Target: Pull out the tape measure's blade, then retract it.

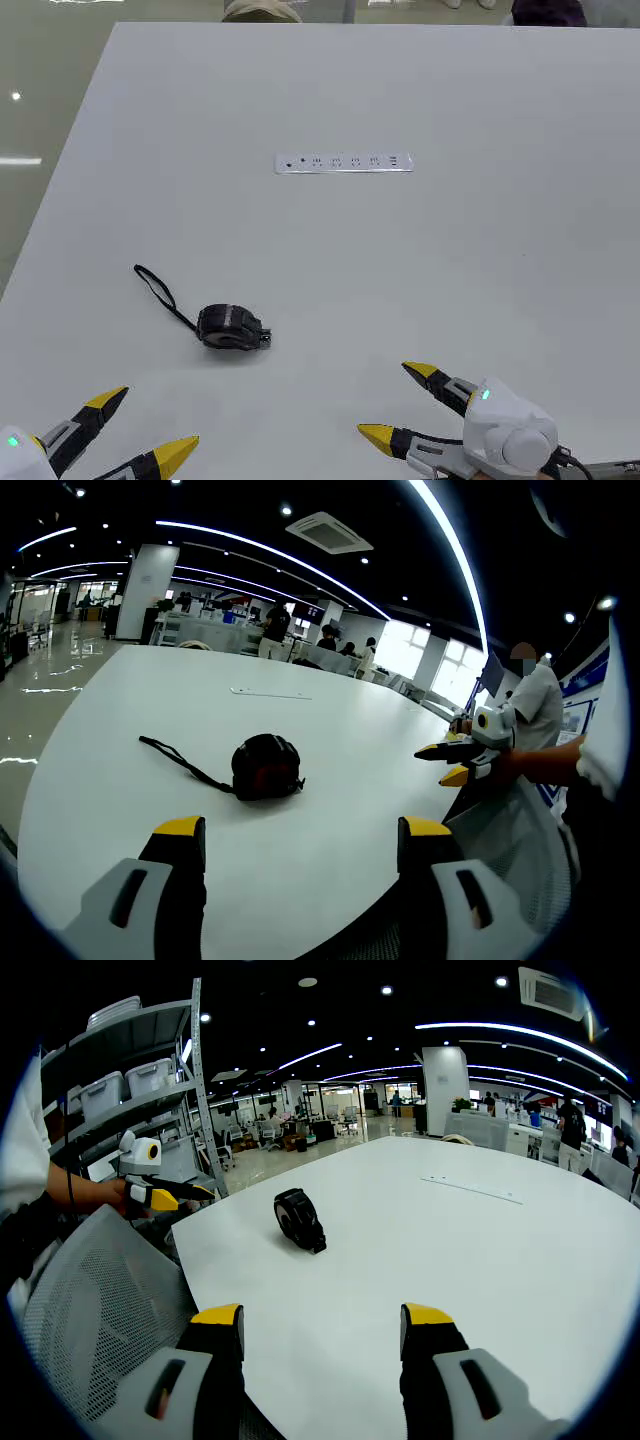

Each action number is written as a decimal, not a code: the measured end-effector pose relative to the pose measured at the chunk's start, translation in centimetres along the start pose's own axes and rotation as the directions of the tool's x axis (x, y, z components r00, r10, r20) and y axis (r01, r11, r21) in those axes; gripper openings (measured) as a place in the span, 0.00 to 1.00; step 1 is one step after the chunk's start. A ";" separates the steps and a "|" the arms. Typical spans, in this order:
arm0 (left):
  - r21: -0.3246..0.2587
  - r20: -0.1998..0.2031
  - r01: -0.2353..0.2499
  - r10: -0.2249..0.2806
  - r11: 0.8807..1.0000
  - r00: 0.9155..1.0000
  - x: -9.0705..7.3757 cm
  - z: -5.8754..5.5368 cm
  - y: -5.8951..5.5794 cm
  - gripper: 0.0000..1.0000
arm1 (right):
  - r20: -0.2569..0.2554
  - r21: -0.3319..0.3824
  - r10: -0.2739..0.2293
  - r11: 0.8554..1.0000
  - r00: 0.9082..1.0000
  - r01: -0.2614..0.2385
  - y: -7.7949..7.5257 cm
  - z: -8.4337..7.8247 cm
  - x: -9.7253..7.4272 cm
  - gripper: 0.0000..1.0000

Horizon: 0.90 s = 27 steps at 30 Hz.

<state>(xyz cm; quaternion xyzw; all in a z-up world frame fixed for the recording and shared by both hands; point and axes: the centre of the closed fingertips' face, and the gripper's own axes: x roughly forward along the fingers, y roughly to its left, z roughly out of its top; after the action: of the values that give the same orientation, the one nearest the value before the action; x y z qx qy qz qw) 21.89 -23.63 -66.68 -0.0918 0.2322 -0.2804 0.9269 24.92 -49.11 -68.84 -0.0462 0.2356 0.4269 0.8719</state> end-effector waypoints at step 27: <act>0.005 -0.013 0.007 -0.007 1.000 1.000 0.2 -0.7 0.7 0.77 | -0.007 -0.004 0.005 1.000 1.000 -0.005 0.1 -0.2 -0.1 0.63</act>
<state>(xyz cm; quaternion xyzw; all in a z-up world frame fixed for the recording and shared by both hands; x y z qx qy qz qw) 22.05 -23.19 -67.64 -0.0887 0.2374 -0.2849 0.9245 24.76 -49.18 -68.97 -0.0490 0.2379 0.4295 0.8698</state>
